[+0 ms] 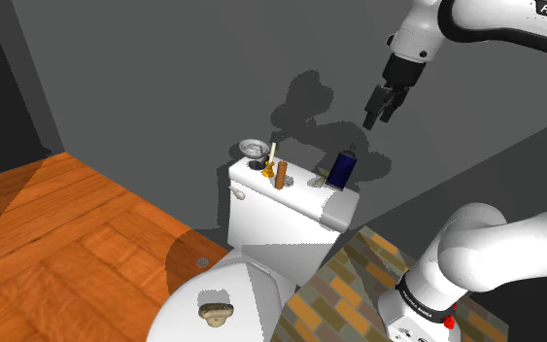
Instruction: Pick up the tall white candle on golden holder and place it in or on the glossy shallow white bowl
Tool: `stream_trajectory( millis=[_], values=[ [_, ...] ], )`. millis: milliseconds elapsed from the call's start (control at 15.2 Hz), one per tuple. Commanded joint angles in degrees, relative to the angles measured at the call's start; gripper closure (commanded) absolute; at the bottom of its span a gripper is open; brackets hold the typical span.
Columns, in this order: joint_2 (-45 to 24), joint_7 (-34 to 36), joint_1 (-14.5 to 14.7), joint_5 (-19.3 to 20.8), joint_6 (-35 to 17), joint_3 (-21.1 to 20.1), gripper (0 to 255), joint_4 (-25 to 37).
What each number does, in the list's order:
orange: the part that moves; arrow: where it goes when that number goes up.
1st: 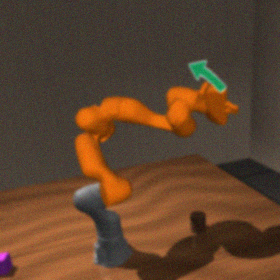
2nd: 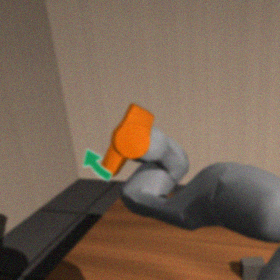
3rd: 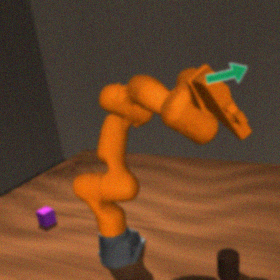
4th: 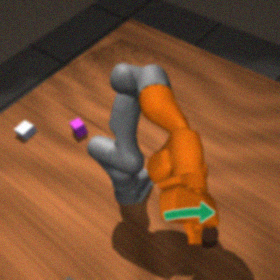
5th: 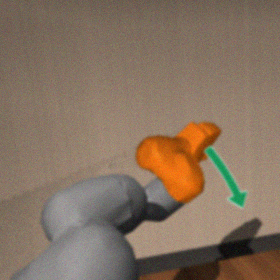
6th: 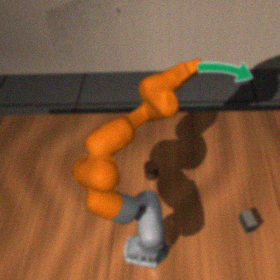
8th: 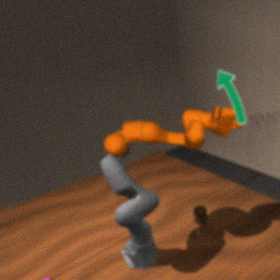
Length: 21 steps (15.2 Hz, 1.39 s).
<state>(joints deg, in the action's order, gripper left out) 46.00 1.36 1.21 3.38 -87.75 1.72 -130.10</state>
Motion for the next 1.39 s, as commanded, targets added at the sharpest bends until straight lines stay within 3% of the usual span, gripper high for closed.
stream_trajectory(
  millis=[0,660,1320],
  values=[
    [0.0,0.0,0.0,0.0,0.0,0.0,0,0.0],
    [-8.6,11.3,-2.4,-0.1,-25.4,-4.3,0,-10.9],
    [-26.8,25.1,-6.9,4.8,-49.2,-9.2,0,-11.1]
  ],
)
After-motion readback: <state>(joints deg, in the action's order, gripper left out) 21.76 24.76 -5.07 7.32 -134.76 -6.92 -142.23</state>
